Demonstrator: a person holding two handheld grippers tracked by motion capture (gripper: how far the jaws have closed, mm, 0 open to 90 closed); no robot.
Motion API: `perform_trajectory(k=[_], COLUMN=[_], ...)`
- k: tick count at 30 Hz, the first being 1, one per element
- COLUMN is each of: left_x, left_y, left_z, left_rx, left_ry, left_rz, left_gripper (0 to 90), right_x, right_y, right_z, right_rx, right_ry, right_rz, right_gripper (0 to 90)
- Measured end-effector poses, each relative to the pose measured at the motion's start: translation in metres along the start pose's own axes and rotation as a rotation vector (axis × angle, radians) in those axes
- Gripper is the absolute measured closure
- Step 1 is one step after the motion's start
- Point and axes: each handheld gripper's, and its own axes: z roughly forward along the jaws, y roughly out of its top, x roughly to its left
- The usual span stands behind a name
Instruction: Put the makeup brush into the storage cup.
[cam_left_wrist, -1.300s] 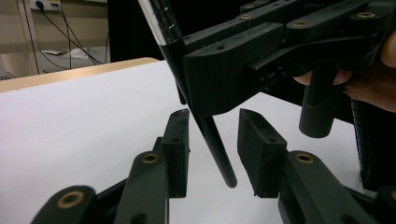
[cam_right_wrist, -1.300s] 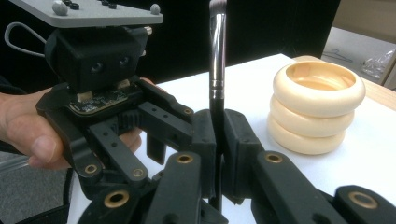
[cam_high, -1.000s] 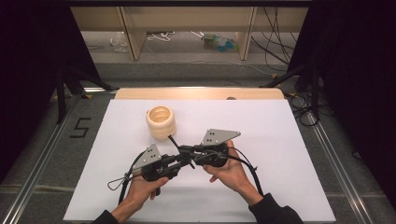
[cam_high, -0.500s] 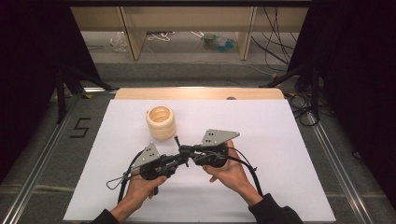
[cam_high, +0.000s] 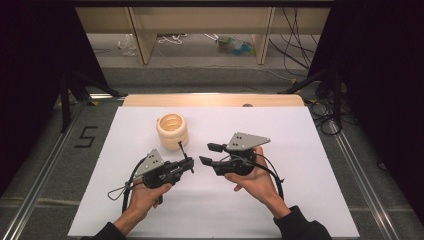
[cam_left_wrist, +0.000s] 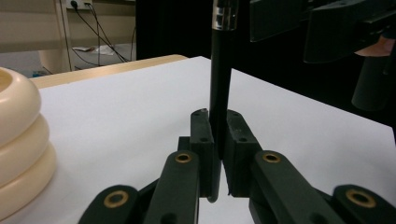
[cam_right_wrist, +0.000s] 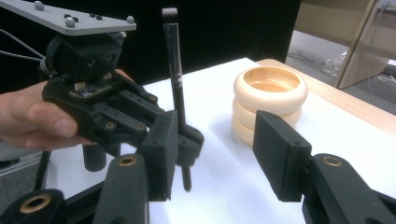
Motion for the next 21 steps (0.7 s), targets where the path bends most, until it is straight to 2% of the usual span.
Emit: perform_trajectory(k=[4, 6, 9, 10, 11, 14, 18, 21], left_x=[0.003, 0.005, 0.007, 0.007, 0.01, 0.011, 0.014, 0.015], left_y=[0.001, 0.002, 0.003, 0.003, 0.003, 0.003, 0.004, 0.005], left_z=[-0.002, -0.004, -0.006, -0.006, -0.007, -0.009, -0.009, -0.01], left_rx=[-0.005, -0.008, -0.015, -0.015, -0.017, -0.022, -0.019, -0.021], left_ry=[0.007, 0.016, 0.033, 0.033, 0.036, 0.05, 0.051, 0.062], left_rz=[0.016, 0.012, -0.002, -0.002, 0.008, -0.01, 0.016, 0.02], left_gripper=[83.7, 83.7, 83.7, 83.7, 83.6, 83.7, 83.6, 83.6], right_x=[-0.001, -0.002, -0.004, -0.004, -0.006, -0.007, -0.009, -0.009], right_y=[-0.002, -0.004, -0.008, -0.008, -0.009, -0.011, -0.013, -0.016], right_z=[-0.003, -0.005, -0.009, -0.009, -0.012, -0.016, -0.019, -0.022], right_rx=[0.018, 0.027, 0.05, 0.05, 0.046, 0.045, 0.045, 0.053], right_ry=[-0.018, -0.034, -0.051, -0.051, -0.076, -0.092, -0.112, -0.132], right_rz=[-0.002, -0.008, 0.013, 0.013, 0.006, 0.015, 0.02, 0.015], right_gripper=[47.0, 45.4, 42.8, 42.8, 41.8, 39.6, 38.1, 36.8])
